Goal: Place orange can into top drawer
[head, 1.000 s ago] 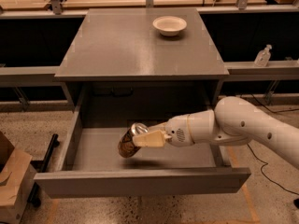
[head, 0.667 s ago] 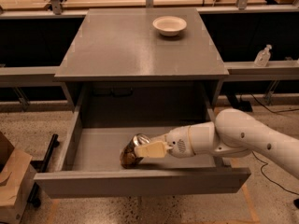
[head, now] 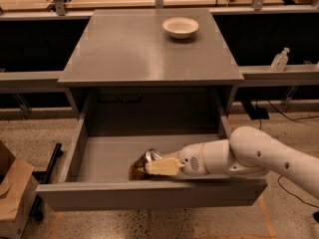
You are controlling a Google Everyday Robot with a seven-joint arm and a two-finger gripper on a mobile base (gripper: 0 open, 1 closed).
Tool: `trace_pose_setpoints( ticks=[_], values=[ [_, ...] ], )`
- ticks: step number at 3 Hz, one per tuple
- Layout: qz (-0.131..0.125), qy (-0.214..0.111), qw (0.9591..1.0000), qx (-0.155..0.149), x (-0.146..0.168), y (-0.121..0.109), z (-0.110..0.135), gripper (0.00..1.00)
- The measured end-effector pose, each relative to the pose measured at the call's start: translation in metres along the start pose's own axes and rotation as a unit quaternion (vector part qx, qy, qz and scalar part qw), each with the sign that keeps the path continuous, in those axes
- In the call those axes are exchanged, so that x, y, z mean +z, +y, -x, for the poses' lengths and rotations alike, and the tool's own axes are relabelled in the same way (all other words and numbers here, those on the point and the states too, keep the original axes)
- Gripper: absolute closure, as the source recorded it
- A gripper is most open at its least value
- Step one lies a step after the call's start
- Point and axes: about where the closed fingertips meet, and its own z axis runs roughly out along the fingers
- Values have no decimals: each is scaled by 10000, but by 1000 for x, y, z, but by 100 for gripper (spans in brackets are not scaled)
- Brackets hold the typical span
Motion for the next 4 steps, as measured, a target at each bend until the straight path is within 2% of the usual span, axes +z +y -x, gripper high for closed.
trace_pose_setpoints(
  ticks=[2, 3, 4],
  values=[
    [-90, -55, 9999, -82, -6, -6, 5, 12],
    [-169, -255, 9993, -215, -12, -5, 21, 0],
    [-169, -254, 9993, -215, -12, -5, 21, 0]
  ],
)
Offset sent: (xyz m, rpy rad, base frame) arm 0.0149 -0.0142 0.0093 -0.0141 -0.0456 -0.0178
